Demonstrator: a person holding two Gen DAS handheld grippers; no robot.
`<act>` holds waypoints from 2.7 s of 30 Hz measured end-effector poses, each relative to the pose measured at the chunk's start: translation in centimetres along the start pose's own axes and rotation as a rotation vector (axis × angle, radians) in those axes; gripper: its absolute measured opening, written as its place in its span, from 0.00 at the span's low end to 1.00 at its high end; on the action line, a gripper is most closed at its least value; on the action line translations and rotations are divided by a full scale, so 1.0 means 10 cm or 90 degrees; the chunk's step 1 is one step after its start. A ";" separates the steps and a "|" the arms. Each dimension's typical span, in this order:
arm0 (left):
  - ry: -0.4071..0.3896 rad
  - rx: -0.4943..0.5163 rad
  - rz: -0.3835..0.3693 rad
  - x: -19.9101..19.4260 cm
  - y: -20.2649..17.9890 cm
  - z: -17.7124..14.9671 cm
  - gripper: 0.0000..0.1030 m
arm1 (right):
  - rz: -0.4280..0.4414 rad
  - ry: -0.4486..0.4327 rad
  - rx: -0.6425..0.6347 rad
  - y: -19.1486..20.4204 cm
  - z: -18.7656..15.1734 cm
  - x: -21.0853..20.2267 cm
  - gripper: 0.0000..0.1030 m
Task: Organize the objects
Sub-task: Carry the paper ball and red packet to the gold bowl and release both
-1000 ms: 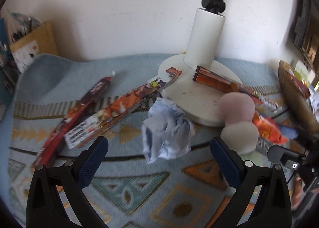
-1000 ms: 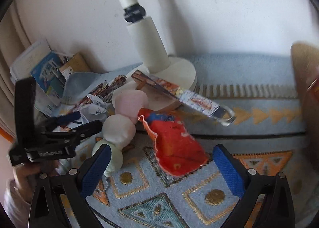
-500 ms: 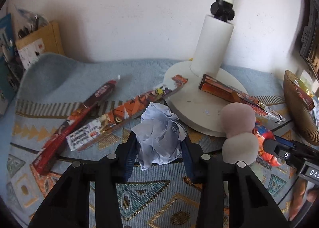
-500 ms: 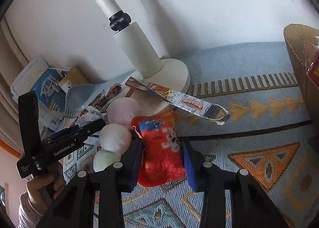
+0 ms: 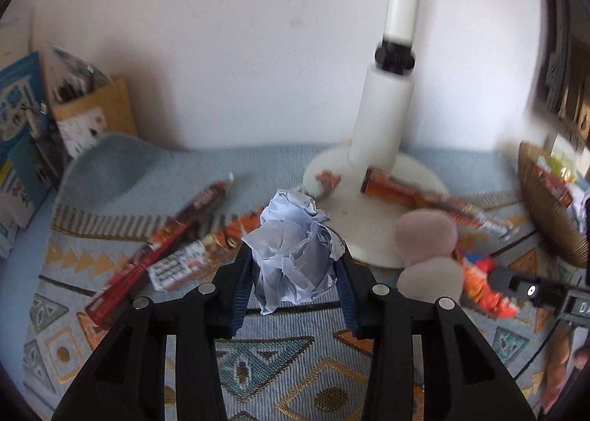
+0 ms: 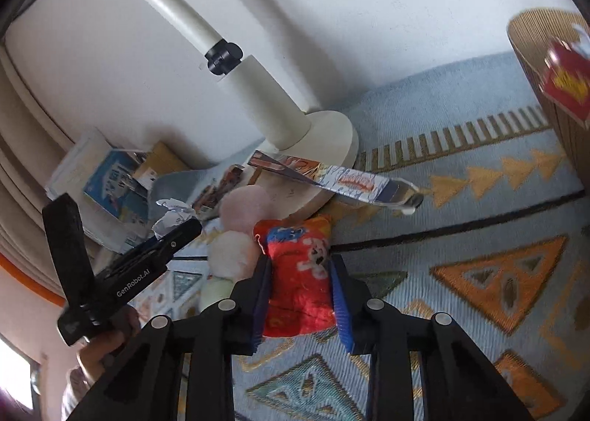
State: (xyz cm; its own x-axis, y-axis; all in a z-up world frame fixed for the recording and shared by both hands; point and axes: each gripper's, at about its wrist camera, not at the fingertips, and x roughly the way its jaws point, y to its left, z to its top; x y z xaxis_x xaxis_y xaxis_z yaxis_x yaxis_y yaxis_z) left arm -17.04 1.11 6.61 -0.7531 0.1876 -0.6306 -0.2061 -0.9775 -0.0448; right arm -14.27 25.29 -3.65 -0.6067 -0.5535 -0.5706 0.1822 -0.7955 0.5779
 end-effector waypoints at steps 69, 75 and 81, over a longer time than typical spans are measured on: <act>0.049 0.242 -0.283 -0.08 -3.38 0.44 1.00 | -0.214 -0.286 0.077 -1.46 1.03 -2.75 1.00; 0.049 0.239 -0.268 -0.06 -3.31 0.44 1.00 | -0.191 -0.293 0.114 -1.45 0.96 -2.82 1.00; 0.040 0.240 -0.238 -0.18 -3.14 0.47 1.00 | -0.168 -0.283 0.126 -1.20 0.90 -2.72 1.00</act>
State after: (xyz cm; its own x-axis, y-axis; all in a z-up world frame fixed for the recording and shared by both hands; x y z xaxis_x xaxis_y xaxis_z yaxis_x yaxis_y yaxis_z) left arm -12.09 31.87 12.79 -0.5490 0.4996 -0.6701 -0.6723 -0.7403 -0.0012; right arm -6.91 52.09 10.22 -0.8883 -0.1499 -0.4341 -0.1430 -0.8080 0.5716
